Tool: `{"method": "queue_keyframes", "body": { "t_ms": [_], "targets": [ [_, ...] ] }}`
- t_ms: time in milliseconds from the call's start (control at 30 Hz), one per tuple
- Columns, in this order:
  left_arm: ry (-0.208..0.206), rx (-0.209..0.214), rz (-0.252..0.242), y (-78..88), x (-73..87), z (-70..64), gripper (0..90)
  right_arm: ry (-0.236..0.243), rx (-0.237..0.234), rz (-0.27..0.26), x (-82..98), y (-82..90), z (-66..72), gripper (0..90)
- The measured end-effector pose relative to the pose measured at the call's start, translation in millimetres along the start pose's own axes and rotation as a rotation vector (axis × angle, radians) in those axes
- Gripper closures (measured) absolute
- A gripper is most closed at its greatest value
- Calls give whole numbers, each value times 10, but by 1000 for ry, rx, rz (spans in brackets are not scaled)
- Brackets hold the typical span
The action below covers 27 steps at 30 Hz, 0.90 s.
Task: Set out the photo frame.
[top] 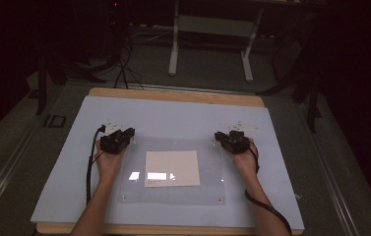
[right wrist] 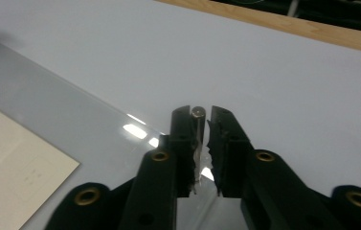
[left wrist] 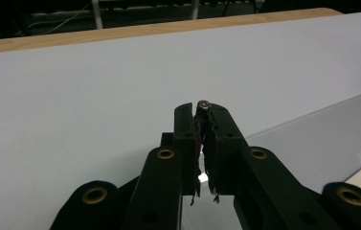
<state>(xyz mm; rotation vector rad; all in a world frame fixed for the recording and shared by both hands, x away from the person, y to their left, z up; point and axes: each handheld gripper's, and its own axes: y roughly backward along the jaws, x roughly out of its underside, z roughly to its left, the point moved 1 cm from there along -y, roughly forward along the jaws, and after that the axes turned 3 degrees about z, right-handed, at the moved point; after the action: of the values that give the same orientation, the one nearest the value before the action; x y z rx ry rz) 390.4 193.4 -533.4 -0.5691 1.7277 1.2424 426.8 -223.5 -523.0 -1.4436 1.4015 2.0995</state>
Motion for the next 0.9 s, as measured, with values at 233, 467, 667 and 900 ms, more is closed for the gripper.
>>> {"method": "queue_keyframes", "body": {
  "t_ms": [233,467,667,900],
  "targets": [
    [-1,19,20,-12,-33,27,841,0,12,16,-16,-3,31,852],
    [34,43,37,-24,-54,65,837,-51,-24,22,-25,-10,-16,842],
    [57,85,38,-32,-51,124,831,-117,-76,31,-31,-20,-83,832],
    [125,161,52,-112,-87,243,831,-162,-103,56,-78,-58,-148,834]
  ]
}}
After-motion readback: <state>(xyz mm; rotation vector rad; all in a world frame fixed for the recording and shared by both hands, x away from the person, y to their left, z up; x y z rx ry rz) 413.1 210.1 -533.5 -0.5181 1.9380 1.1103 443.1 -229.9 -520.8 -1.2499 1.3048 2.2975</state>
